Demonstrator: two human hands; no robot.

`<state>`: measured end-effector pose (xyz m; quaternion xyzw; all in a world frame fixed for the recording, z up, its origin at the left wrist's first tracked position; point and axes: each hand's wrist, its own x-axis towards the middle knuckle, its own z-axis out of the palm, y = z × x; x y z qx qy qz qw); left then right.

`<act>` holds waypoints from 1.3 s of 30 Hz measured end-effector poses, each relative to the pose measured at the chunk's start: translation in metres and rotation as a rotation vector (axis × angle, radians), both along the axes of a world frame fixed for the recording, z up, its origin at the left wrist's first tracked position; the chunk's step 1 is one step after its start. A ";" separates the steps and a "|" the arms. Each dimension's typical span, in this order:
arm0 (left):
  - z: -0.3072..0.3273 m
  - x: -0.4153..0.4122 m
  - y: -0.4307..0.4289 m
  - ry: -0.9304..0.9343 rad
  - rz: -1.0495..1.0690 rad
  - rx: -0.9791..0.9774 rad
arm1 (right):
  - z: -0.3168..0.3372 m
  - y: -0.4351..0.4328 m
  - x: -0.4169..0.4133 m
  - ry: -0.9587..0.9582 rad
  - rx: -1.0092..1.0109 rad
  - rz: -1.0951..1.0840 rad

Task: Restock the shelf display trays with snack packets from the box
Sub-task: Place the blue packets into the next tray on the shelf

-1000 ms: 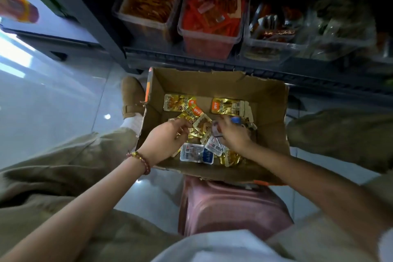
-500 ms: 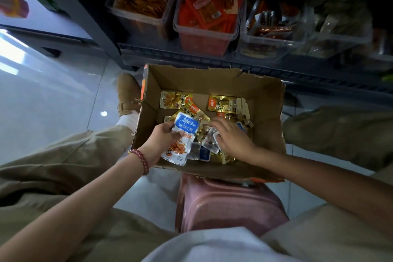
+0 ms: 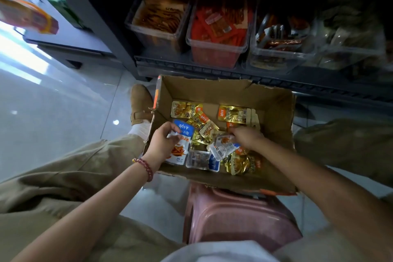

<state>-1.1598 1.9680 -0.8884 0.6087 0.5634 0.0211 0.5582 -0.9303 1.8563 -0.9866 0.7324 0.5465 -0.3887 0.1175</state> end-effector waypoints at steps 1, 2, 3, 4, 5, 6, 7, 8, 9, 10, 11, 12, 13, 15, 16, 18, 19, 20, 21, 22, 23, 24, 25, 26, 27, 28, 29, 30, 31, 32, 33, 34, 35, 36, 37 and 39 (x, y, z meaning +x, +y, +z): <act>0.003 0.000 0.000 0.013 -0.049 0.022 | 0.016 0.008 0.002 0.120 0.064 -0.093; 0.008 0.001 0.001 0.023 -0.095 0.047 | 0.036 0.017 0.005 0.194 0.158 -0.170; 0.013 0.003 0.002 0.028 -0.140 0.076 | 0.057 0.024 0.010 0.238 0.265 -0.208; 0.019 0.005 0.004 0.016 -0.178 0.104 | 0.082 0.031 0.014 0.288 0.363 -0.208; 0.028 0.008 0.005 -0.012 -0.203 0.122 | 0.109 0.036 0.017 0.357 0.444 -0.172; 0.038 0.013 0.007 -0.056 -0.215 0.129 | 0.138 0.040 0.020 0.421 0.494 -0.106; 0.050 0.019 0.009 -0.103 -0.213 0.120 | 0.167 0.043 0.021 0.455 0.520 -0.029; 0.064 0.026 0.009 -0.165 -0.202 0.088 | 0.191 0.044 0.021 0.456 0.536 0.049; 0.080 0.033 0.008 -0.241 -0.195 0.046 | 0.212 0.044 0.021 0.437 0.551 0.118; 0.096 0.040 0.007 -0.321 -0.207 0.027 | 0.231 0.043 0.020 0.414 0.569 0.169; 0.112 0.047 0.006 -0.389 -0.237 0.048 | 0.246 0.041 0.021 0.405 0.592 0.183; 0.127 0.053 0.004 -0.444 -0.273 0.091 | 0.261 0.040 0.021 0.418 0.626 0.159; 0.141 0.059 0.003 -0.491 -0.311 0.135 | 0.275 0.039 0.022 0.465 0.672 0.103; 0.170 0.070 0.001 -0.548 -0.393 0.241 | 0.299 0.038 0.029 0.561 0.819 -0.026; 0.182 0.076 0.001 -0.572 -0.416 0.295 | 0.310 0.039 0.034 0.593 0.891 -0.079; 0.201 0.088 0.001 -0.610 -0.420 0.392 | 0.330 0.042 0.042 0.615 1.006 -0.130; 0.208 0.095 0.003 -0.632 -0.423 0.448 | 0.336 0.044 0.045 0.591 1.054 -0.128; 0.214 0.102 0.005 -0.651 -0.435 0.494 | 0.341 0.046 0.047 0.545 1.088 -0.120; 0.218 0.109 0.006 -0.661 -0.451 0.523 | 0.344 0.048 0.050 0.488 1.116 -0.127; 0.221 0.116 0.008 -0.668 -0.459 0.538 | 0.346 0.050 0.053 0.432 1.144 -0.153; 0.225 0.122 0.010 -0.682 -0.455 0.538 | 0.347 0.053 0.058 0.371 1.170 -0.194; 0.228 0.128 0.011 -0.704 -0.437 0.530 | 0.350 0.056 0.063 0.311 1.182 -0.246; 0.232 0.134 0.011 -0.729 -0.415 0.519 | 0.354 0.058 0.067 0.255 1.180 -0.291; 0.235 0.139 0.012 -0.751 -0.397 0.515 | 0.358 0.060 0.071 0.213 1.166 -0.313; 0.238 0.145 0.013 -0.760 -0.387 0.519 | 0.364 0.062 0.074 0.187 1.161 -0.308; 0.242 0.150 0.014 -0.765 -0.386 0.530 | 0.368 0.063 0.077 0.160 1.172 -0.283; 0.244 0.155 0.015 -0.766 -0.396 0.543 | 0.372 0.063 0.079 0.107 1.205 -0.252; 0.246 0.159 0.016 -0.769 -0.411 0.554 | 0.377 0.064 0.079 0.035 1.255 -0.221; 0.249 0.163 0.016 -0.773 -0.425 0.560 | 0.381 0.064 0.080 -0.039 1.299 -0.194; 0.252 0.166 0.016 -0.779 -0.433 0.568 | 0.385 0.064 0.081 -0.106 1.316 -0.181; 0.255 0.169 0.015 -0.783 -0.436 0.578 | 0.388 0.065 0.083 -0.163 1.305 -0.178; 0.257 0.172 0.015 -0.790 -0.434 0.589 | 0.391 0.065 0.084 -0.218 1.271 -0.181; 0.258 0.174 0.015 -0.800 -0.427 0.590 | 0.393 0.066 0.085 -0.252 1.242 -0.185; 0.260 0.178 0.015 -0.812 -0.414 0.594 | 0.394 0.066 0.085 -0.263 1.233 -0.198; 0.261 0.182 0.015 -0.825 -0.395 0.608 | 0.395 0.067 0.086 -0.244 1.249 -0.229; 0.262 0.190 0.015 -0.865 -0.326 0.645 | 0.398 0.068 0.088 -0.022 1.317 -0.390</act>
